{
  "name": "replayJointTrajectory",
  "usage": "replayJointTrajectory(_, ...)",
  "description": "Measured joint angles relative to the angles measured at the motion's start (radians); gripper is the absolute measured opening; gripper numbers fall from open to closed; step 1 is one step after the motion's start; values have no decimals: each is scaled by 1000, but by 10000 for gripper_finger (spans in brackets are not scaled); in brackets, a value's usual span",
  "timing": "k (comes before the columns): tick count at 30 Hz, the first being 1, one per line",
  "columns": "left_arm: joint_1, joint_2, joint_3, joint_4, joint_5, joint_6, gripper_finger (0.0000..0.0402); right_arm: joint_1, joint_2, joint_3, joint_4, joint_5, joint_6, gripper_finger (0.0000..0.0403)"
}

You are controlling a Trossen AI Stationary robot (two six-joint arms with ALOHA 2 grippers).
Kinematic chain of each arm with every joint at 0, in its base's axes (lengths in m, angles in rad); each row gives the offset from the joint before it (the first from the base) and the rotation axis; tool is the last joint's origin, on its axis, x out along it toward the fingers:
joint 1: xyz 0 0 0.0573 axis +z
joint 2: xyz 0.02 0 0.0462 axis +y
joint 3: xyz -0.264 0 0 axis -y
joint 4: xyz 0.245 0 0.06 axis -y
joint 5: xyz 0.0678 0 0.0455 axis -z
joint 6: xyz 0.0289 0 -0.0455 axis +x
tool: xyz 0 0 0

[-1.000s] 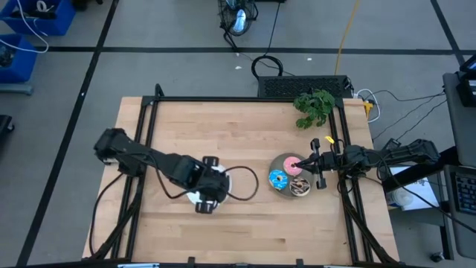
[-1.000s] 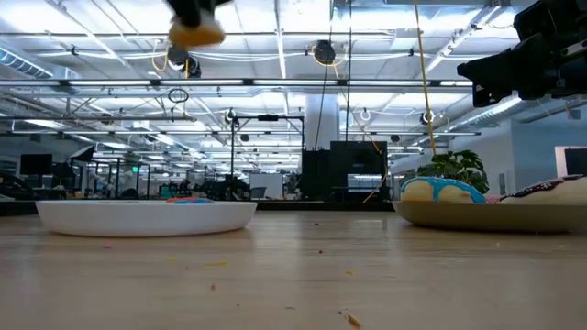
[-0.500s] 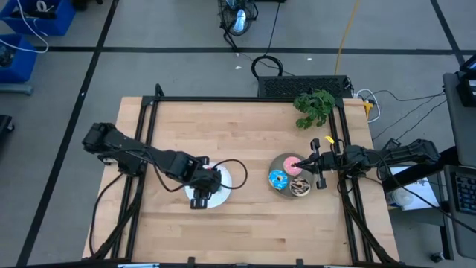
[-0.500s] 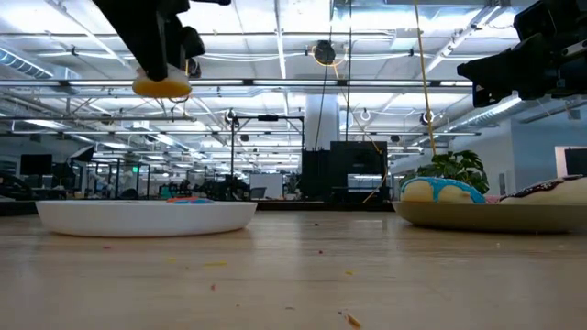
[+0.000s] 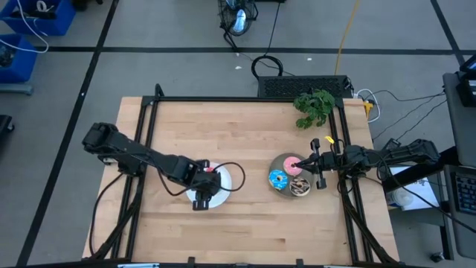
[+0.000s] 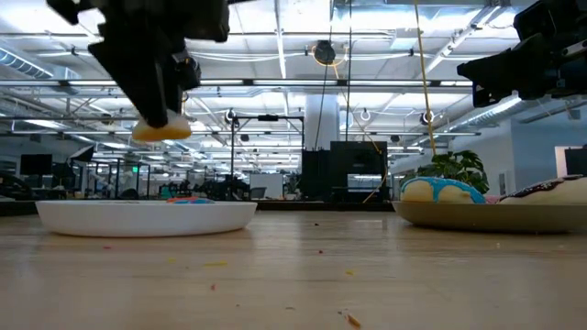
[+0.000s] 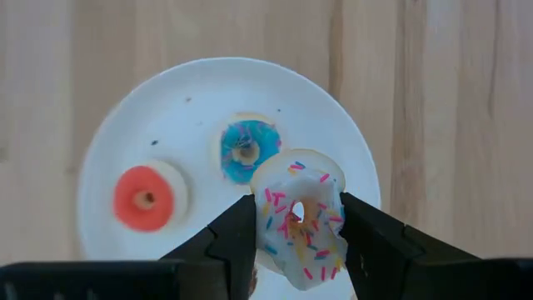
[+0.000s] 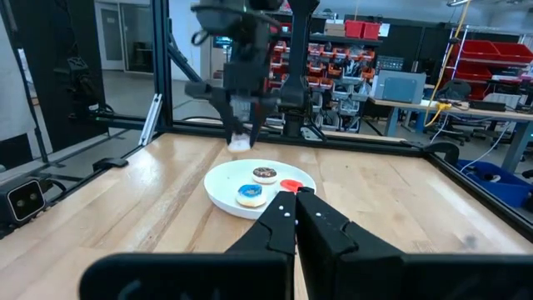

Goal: Pick & Place donuts
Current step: Put the small white donut on the white plate, then return to Home Position

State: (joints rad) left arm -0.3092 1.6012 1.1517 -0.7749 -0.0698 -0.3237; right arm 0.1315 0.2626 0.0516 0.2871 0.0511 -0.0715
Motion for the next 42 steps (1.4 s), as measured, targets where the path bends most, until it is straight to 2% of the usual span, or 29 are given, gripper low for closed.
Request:
replayJointTrajectory(5, 0, 0, -112, 131, 28, -16, 159, 0, 0, 0, 0, 0, 0, 0)
replayJointTrajectory(12, -2, 0, -210, 292, 54, -73, 159, 0, 0, 0, 0, 0, 0, 0)
replayJointTrajectory(19, -24, 0, -287, 310, 13, -109, 159, 0, 0, 0, 0, 0, 0, 0)
replayJointTrajectory(26, -67, 13, -291, 340, -10, -53, 164, 0, 0, 0, 0, 0, 0, 0)
replayJointTrajectory(29, -67, 17, -291, 337, -20, -61, 188, 0, 0, 0, 0, 0, 0, 0)
replayJointTrajectory(38, -66, 17, -291, 339, -27, -77, 302, 0, 0, 0, 0, 0, 3, 0)
replayJointTrajectory(42, -66, 17, -291, 339, -27, -66, 337, 0, 0, 0, 0, 0, 2, 0)
